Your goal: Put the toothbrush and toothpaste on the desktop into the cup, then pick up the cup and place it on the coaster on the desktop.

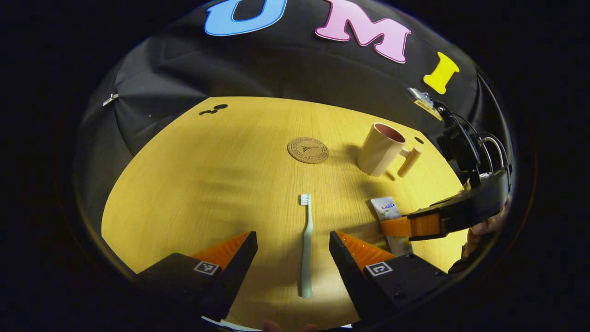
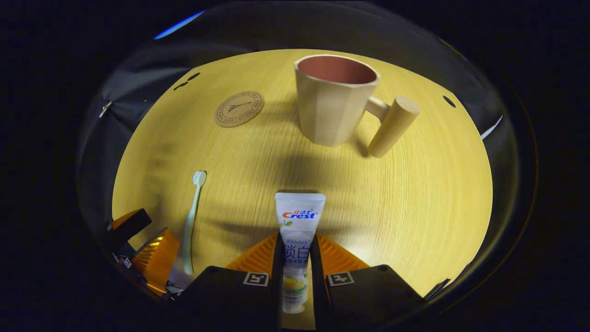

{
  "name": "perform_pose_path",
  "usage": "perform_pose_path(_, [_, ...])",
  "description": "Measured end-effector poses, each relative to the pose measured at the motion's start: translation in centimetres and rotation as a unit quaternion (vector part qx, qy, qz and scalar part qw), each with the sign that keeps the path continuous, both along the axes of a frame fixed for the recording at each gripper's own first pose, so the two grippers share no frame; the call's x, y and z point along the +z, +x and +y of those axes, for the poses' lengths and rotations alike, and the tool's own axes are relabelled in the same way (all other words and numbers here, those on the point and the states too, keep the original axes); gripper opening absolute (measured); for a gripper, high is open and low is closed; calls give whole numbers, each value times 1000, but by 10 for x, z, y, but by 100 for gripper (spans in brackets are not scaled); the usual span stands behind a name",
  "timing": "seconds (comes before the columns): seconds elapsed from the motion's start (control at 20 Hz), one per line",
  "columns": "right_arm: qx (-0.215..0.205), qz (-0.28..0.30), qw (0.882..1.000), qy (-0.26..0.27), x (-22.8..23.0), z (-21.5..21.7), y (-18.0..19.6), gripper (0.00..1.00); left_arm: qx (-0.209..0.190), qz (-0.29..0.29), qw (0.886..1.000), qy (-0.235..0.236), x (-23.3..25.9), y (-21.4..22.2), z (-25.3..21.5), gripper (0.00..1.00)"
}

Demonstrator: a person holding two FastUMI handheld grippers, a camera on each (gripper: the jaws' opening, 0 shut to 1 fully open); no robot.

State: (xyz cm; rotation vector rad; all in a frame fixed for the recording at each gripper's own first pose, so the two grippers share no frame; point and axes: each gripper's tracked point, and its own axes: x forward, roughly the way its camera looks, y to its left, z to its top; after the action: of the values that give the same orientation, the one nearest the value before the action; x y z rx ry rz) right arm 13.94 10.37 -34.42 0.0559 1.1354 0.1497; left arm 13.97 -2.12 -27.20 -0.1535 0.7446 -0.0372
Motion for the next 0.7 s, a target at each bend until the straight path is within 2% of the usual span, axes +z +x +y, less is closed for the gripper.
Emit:
perform_pose_path(0.1, [0, -9, 1000, 18, 2, 2, 2, 27, -2, 15, 1000, -5, -5, -1, -4, 98])
perform_pose_path(0.15, [2, -14, 999, 39, 2, 6, 3, 22, -3, 21, 1000, -7, -7, -1, -6, 93])
perform_pose_path(0.3, [-10, -25, 996, 82, 11, 0, -1, 22, -8, 34, 999, -11, -11, 1, -13, 92])
perform_pose_path(0.5, [-13, -78, 989, 126, 37, -17, 2, 22, -16, 56, 998, -2, -20, 6, -22, 92])
perform_pose_path(0.7, [-10, -135, 976, 168, 75, -35, -4, 21, -19, 74, 997, 19, -31, 13, -22, 91])
